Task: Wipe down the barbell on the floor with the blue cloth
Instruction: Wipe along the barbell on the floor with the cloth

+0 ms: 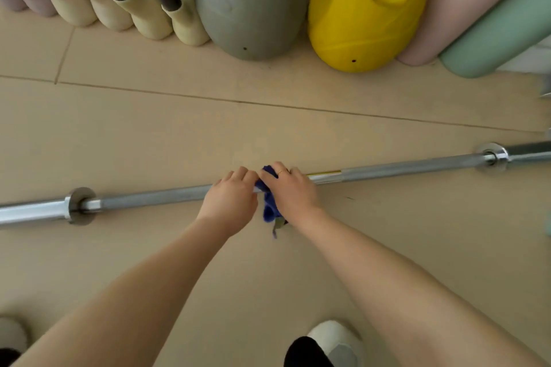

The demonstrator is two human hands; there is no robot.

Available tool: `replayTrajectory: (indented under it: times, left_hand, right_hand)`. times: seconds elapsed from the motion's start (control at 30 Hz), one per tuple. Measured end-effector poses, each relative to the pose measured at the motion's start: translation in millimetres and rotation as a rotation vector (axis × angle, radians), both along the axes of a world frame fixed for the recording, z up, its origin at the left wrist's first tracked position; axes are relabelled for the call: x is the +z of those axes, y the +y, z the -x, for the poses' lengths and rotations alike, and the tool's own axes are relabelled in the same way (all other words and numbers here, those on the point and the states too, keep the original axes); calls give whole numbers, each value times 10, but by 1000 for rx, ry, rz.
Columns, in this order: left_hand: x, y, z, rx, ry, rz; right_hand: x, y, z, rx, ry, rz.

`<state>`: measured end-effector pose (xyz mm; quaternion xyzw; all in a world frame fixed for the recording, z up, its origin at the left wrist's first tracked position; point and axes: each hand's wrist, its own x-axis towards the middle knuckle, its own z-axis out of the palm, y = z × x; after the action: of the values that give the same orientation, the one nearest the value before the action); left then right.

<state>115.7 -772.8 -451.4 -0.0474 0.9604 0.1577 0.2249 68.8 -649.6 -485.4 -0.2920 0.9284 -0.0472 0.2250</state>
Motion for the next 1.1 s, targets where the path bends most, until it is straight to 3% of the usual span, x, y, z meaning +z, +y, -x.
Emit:
replayTrajectory:
  times: [0.1, 0.2, 0.33, 0.4, 0.47, 0.53, 0.67, 0.77, 0.87, 0.93, 1.03, 1.1]
  left_hand:
    - [160, 97, 60, -34, -11, 50]
    - [295, 214, 273, -140, -63, 125]
    - [377, 416, 748, -290, -109, 169]
    - [395, 556, 930, -381, -110, 190]
    - [347, 681, 1017, -429, -94, 209]
    - [212, 773, 991, -406, -114, 198]
    - [-169, 982, 884, -278, -194, 54]
    - [-349, 1068, 909, -219, -187, -4]
    - [-426, 1089, 952, -301, -110, 22]
    - [-458, 1092, 949, -325, -113, 9]
    - [-456, 1084, 962, -357, -124, -14]
    - [-464, 1076, 961, -377, -111, -15]
  right_hand:
    - [-10, 546, 254, -98, 70, -84]
    - [121, 1004, 359, -222, -6, 34]
    - [195, 1356, 341, -856, -32, 506]
    - [169, 1417, 412, -992, 74, 507]
    - [167, 1431, 497, -966, 214, 361]
    - [147, 1357, 519, -790, 252, 197]
    - [-37, 1085, 343, -394, 82, 3]
    - [-94, 1080, 262, -367, 95, -54]
    - [-58, 1331, 307, -285, 189, -159]
    - [21, 1449, 397, -350, 206, -254]
    - [76, 1313, 420, -523, 97, -325]
    - [110, 1103, 360, -493, -5, -294]
